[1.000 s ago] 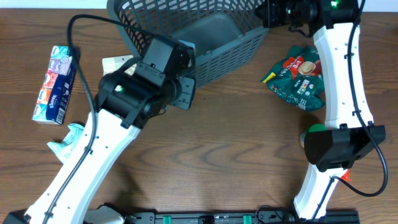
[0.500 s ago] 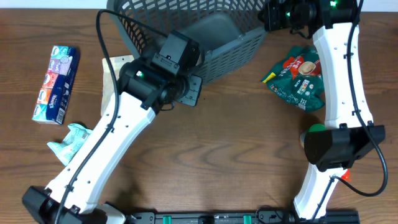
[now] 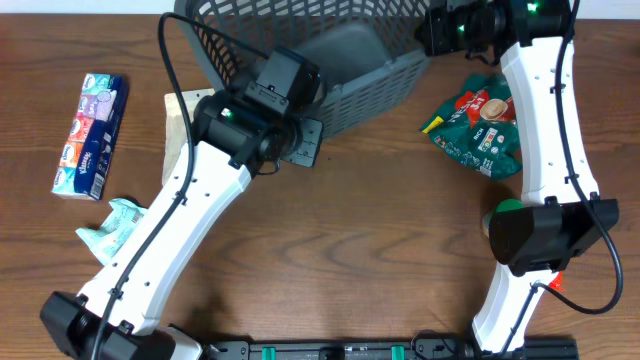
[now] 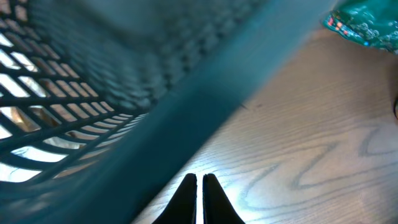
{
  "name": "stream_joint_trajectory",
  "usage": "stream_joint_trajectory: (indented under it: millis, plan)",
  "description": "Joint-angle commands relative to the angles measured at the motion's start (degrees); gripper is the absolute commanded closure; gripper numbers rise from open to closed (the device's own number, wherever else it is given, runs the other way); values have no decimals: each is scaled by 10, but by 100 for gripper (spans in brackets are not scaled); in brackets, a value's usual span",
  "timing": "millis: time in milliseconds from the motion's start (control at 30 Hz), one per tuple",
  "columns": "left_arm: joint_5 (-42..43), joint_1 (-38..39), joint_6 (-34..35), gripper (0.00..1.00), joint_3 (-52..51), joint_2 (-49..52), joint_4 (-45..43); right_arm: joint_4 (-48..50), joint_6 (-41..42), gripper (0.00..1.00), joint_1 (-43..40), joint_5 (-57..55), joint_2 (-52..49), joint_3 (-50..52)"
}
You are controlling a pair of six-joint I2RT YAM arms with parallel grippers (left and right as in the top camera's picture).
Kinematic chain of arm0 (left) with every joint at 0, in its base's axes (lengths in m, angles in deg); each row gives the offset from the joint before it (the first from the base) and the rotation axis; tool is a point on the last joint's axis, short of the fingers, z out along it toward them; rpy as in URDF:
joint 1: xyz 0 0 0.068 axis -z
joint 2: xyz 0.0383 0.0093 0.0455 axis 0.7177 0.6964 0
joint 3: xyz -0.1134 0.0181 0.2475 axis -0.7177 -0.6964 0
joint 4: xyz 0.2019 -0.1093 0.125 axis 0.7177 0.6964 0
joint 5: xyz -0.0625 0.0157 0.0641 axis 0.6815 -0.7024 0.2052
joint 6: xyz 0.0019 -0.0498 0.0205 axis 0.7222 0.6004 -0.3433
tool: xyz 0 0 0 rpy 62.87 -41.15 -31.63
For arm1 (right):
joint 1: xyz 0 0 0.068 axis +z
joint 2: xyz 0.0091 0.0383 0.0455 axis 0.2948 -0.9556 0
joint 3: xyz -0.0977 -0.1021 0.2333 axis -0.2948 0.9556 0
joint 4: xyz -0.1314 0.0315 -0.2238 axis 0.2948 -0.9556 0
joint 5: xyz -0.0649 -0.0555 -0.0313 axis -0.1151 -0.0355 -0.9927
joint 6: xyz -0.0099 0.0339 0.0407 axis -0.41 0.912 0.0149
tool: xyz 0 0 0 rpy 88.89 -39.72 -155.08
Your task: Pack container
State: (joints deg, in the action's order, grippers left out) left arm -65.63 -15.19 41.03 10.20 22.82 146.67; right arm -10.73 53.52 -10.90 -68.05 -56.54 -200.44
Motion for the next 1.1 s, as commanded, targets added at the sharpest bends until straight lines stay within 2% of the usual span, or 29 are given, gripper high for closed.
stream_joint_trajectory:
  millis: [0,633,1067]
  plan:
    - [-10,-14,-5,94,11,2,0,-23,-8,99,2,-20,-6,18]
    - [-20,-70,-19,94,11,2,-30,-109,-8,99,14,-26,-6,18]
    - [-20,-89,-36,94,11,2,-37,-124,-8,99,45,-29,-6,18]
